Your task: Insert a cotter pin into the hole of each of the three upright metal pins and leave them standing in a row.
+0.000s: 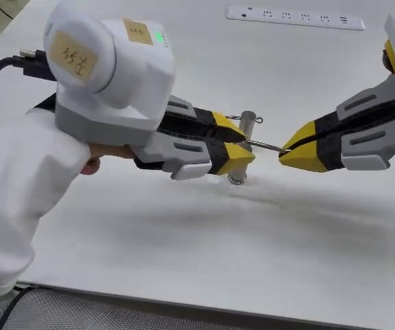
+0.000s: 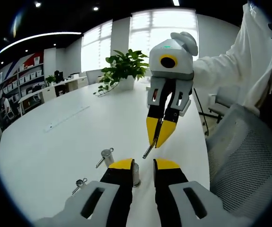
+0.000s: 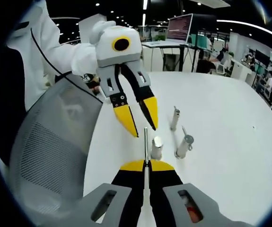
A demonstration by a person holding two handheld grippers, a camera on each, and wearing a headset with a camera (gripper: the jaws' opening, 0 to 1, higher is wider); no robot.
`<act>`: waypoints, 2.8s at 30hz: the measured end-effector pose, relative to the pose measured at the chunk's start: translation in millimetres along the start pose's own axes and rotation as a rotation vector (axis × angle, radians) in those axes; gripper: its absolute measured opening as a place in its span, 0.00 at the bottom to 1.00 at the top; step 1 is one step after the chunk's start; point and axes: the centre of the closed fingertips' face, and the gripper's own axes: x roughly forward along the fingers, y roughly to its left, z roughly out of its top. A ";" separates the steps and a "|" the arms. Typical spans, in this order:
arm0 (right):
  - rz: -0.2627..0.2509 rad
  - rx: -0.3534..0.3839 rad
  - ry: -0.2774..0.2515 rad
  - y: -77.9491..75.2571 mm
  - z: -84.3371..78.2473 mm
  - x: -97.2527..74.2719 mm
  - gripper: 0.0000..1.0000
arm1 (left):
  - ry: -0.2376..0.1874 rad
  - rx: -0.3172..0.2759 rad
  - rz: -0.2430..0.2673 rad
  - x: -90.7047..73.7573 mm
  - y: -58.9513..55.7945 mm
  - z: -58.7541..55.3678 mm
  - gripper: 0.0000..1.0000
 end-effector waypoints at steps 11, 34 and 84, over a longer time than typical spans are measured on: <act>-0.051 0.005 0.061 -12.8 -27.3 6.3 0.00 | 0.065 0.003 0.009 13.0 13.7 -15.1 0.20; -0.027 -0.010 0.077 -5.6 -19.5 24.1 0.00 | 0.108 -0.029 -0.021 16.2 21.5 -26.9 0.10; -0.011 -0.142 0.062 -16.6 -1.2 42.8 0.00 | 0.131 0.021 -0.054 14.1 17.0 -28.4 0.10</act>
